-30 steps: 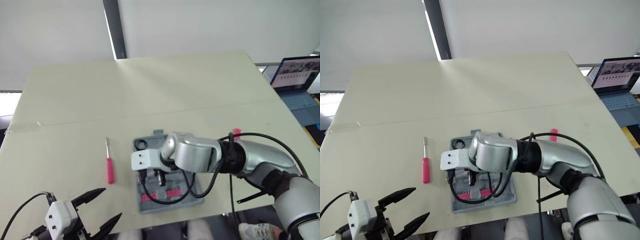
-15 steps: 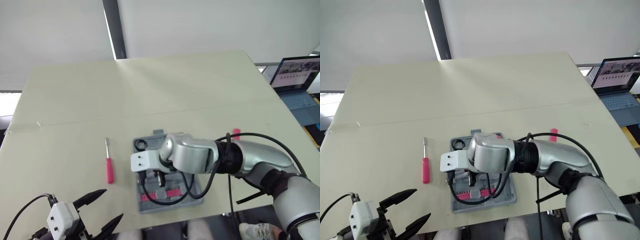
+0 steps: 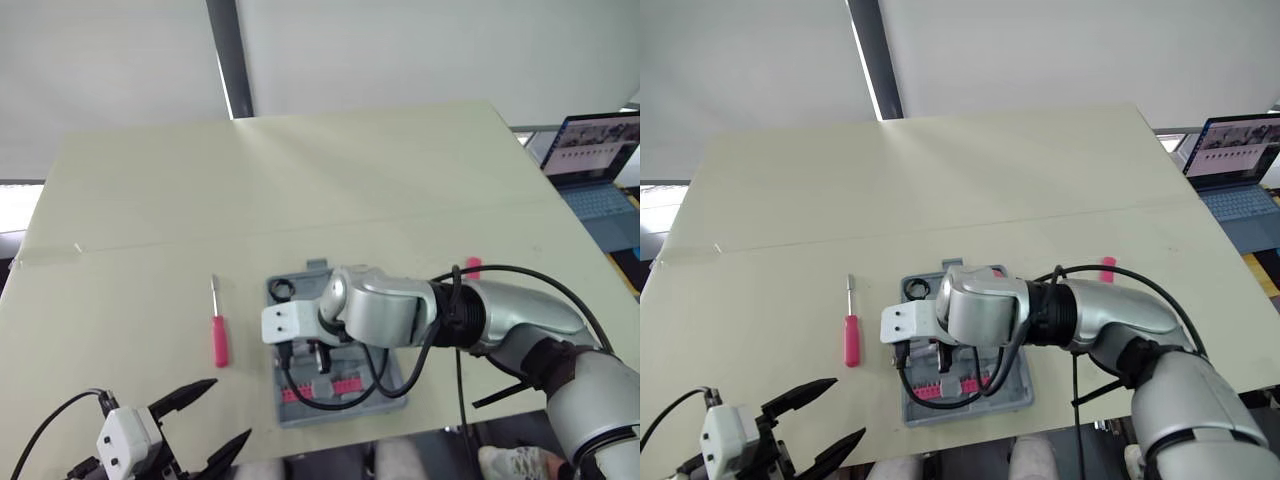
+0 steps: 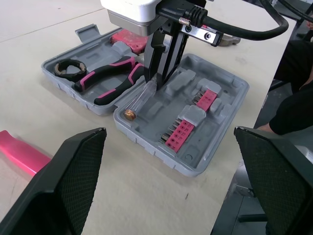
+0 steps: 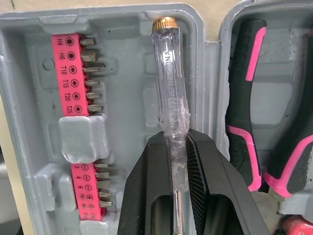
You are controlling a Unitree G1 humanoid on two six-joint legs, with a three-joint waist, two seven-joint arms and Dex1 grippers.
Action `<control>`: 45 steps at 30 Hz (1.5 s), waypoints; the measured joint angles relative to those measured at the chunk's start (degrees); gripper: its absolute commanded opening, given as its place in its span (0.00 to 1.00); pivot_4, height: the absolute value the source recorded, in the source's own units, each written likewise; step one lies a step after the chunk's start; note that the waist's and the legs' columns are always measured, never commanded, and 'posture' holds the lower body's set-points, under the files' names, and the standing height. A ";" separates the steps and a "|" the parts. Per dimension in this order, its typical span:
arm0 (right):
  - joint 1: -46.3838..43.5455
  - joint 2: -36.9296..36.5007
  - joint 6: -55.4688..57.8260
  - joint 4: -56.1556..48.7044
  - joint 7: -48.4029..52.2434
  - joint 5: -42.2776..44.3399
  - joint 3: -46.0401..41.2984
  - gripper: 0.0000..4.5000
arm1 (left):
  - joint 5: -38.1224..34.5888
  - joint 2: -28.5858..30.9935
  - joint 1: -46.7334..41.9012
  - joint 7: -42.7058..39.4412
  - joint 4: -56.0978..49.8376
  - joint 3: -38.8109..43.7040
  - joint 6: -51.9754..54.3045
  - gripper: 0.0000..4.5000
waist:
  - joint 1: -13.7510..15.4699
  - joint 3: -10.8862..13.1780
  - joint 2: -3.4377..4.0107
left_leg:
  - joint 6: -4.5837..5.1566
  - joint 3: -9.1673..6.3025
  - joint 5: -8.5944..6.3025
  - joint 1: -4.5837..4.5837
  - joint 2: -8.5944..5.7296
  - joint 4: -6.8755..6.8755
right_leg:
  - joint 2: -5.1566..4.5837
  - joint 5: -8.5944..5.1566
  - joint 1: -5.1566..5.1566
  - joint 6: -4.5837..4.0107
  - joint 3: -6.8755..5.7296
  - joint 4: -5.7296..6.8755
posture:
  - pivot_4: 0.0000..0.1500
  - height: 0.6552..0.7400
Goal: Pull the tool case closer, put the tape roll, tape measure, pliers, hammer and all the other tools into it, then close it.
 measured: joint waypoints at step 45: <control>0.73 1.34 1.05 2.51 -0.30 -2.00 1.17 0.01 | -0.47 -0.79 2.29 -1.35 3.74 2.62 -2.86 1.00 | 0.01 0.00 0.00 | -0.01 0.01 -0.01 -0.01 0.00 0.00 | 0.00 -0.01 -0.07 -0.02 0.00 0.08 | 1.00 0.97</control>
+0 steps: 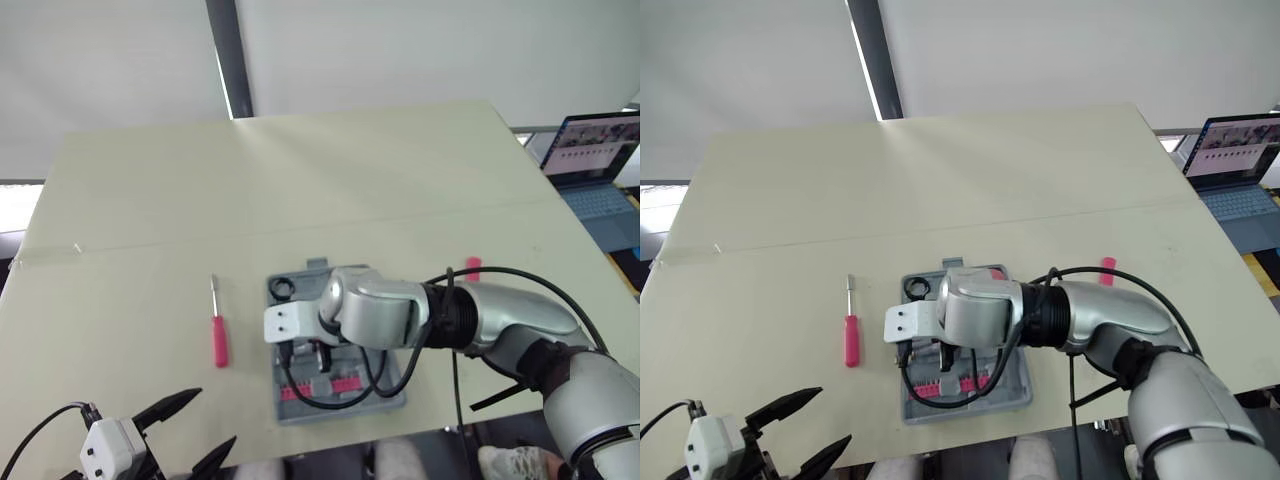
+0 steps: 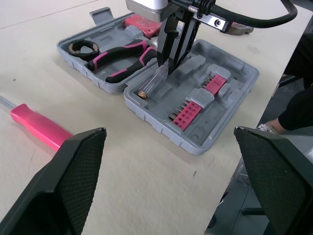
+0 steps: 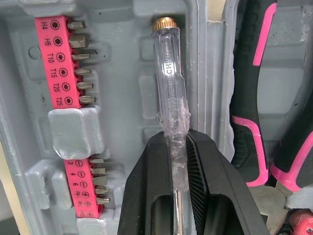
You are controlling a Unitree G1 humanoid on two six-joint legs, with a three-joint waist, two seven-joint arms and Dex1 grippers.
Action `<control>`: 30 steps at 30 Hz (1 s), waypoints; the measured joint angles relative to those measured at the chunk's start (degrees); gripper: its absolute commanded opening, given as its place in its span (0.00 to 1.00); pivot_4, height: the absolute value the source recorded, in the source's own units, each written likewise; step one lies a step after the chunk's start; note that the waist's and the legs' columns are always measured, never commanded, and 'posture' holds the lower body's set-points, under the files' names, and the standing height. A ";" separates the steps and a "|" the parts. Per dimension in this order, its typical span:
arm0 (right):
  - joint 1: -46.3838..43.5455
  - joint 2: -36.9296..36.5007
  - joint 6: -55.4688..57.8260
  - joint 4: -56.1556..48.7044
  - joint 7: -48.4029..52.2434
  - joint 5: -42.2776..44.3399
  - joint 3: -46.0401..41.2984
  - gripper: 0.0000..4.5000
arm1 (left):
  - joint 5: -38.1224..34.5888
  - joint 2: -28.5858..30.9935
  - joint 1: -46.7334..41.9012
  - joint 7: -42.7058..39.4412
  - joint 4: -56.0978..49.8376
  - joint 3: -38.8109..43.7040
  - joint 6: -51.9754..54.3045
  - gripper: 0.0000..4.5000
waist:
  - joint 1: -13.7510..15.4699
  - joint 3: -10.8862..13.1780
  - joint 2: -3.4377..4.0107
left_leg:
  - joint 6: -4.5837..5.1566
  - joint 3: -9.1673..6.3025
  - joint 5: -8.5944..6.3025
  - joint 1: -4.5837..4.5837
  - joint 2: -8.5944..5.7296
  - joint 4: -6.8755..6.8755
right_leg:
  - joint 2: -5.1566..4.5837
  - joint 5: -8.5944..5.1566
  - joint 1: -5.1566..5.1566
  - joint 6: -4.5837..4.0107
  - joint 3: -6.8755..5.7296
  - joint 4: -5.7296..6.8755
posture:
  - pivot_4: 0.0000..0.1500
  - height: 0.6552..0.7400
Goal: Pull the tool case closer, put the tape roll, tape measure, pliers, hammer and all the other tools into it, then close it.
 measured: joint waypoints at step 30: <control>33.38 -16.85 -22.82 -12.46 0.94 6.09 -32.88 0.01 | 0.36 0.46 -5.08 1.56 0.18 -4.37 0.85 1.00 | 0.35 -0.13 -0.27 | 0.05 0.08 -0.03 0.01 0.00 0.04 | -0.01 0.01 0.14 0.02 -0.02 -0.16 | 1.00 0.97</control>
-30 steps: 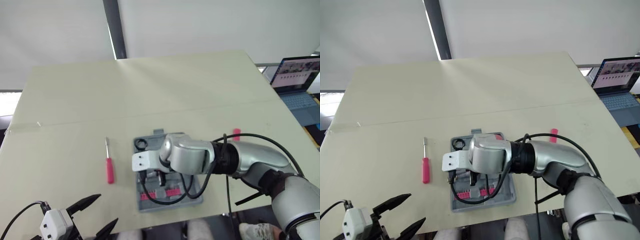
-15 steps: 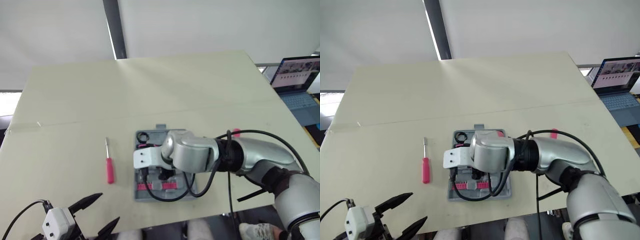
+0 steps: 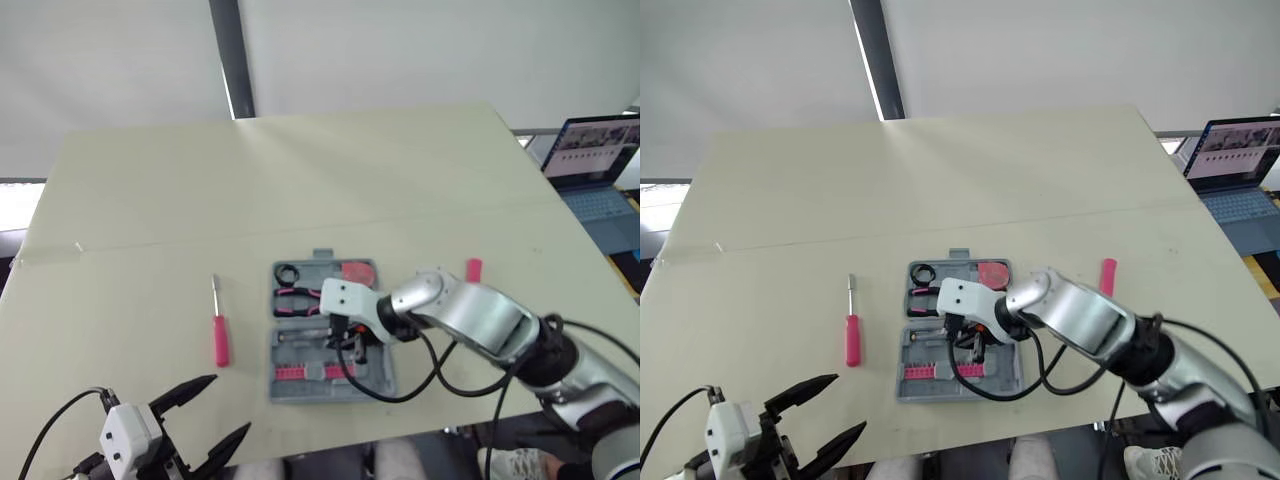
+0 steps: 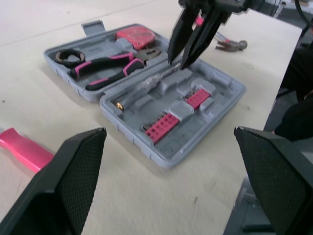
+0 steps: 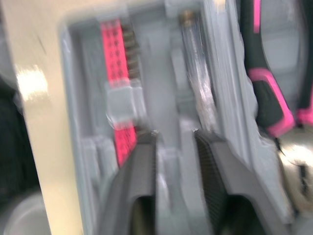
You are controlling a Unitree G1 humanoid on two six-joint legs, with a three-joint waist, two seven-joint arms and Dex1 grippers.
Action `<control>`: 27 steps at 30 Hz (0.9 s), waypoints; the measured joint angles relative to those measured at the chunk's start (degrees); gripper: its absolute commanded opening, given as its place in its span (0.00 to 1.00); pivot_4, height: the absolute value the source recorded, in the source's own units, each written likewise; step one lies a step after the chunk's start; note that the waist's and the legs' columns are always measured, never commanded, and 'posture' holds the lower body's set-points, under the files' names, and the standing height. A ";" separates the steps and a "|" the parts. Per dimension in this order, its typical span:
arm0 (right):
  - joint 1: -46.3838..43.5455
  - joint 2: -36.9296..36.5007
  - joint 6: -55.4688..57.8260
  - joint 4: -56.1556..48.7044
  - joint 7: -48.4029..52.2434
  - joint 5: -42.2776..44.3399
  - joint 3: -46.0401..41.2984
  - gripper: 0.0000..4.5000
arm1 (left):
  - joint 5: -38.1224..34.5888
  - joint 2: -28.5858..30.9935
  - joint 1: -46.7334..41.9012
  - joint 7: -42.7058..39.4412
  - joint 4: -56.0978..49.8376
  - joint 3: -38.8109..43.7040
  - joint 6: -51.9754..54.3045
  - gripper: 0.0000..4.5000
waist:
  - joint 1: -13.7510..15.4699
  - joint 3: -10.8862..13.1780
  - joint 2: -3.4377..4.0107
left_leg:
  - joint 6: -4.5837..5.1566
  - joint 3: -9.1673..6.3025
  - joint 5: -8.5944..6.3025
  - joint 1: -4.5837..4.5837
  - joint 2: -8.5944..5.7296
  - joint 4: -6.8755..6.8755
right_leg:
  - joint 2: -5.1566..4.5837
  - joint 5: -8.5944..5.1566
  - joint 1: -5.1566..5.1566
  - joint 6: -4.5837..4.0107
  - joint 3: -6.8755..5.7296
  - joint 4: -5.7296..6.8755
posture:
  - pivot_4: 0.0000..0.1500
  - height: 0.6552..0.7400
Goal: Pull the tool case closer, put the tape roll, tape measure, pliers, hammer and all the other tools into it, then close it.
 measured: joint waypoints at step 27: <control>8.82 6.72 -17.33 11.19 1.97 -11.71 -4.58 0.01 | -0.05 0.12 -1.68 1.00 0.30 -0.04 0.68 1.00 | -0.02 -0.01 -0.02 | 0.00 -0.01 0.00 0.07 0.02 0.03 | 0.00 0.00 0.06 0.00 -0.01 0.02 | 1.00 0.97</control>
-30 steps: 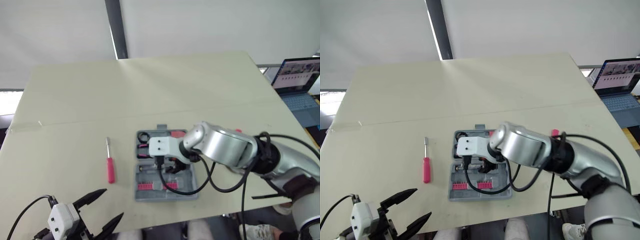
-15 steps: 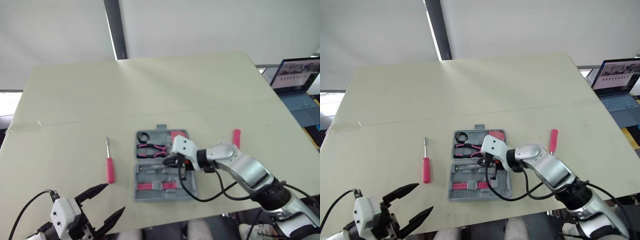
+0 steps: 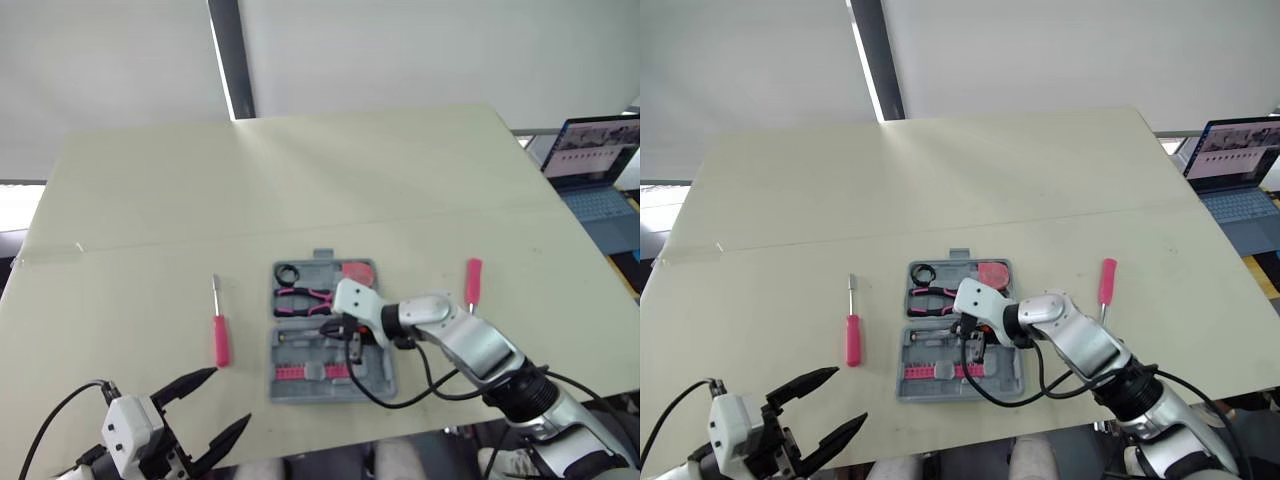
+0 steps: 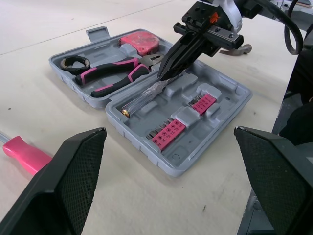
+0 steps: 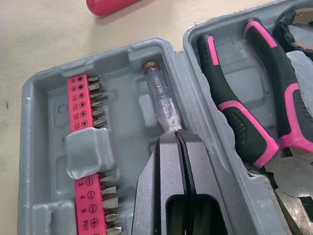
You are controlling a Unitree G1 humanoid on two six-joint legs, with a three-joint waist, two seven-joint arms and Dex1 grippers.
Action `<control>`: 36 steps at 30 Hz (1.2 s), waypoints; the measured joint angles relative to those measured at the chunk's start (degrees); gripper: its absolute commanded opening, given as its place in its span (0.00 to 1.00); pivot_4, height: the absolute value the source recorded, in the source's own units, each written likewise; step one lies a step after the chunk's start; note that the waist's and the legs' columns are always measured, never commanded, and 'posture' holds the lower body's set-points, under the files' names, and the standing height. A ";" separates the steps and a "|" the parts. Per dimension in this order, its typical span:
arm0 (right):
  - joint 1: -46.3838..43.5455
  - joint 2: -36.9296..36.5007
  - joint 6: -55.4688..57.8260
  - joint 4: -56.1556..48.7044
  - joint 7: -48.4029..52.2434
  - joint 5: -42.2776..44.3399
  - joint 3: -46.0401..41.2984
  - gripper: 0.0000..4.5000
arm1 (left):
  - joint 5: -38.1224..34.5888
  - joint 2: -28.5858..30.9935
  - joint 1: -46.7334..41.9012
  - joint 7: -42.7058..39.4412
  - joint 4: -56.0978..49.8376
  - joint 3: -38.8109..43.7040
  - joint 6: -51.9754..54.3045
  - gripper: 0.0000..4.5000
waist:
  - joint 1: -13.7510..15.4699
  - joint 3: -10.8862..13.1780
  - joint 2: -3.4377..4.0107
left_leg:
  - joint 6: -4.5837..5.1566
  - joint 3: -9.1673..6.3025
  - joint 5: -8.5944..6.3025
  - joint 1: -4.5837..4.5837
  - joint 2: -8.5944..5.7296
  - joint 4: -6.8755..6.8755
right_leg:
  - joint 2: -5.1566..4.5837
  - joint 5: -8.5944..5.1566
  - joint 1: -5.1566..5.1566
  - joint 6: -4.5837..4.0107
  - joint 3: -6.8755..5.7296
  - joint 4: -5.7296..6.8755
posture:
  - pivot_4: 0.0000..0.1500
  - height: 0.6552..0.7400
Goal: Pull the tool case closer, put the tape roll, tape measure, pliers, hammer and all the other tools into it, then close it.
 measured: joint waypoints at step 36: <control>-6.54 -0.06 10.48 -3.09 1.54 -9.87 10.38 0.01 | 0.93 -1.17 1.54 -0.07 0.49 -0.73 -2.74 1.00 | 0.03 -0.17 -0.05 | 0.00 -0.02 0.00 0.06 0.00 0.00 | 0.00 0.00 0.06 0.00 0.00 0.02 | 1.00 0.97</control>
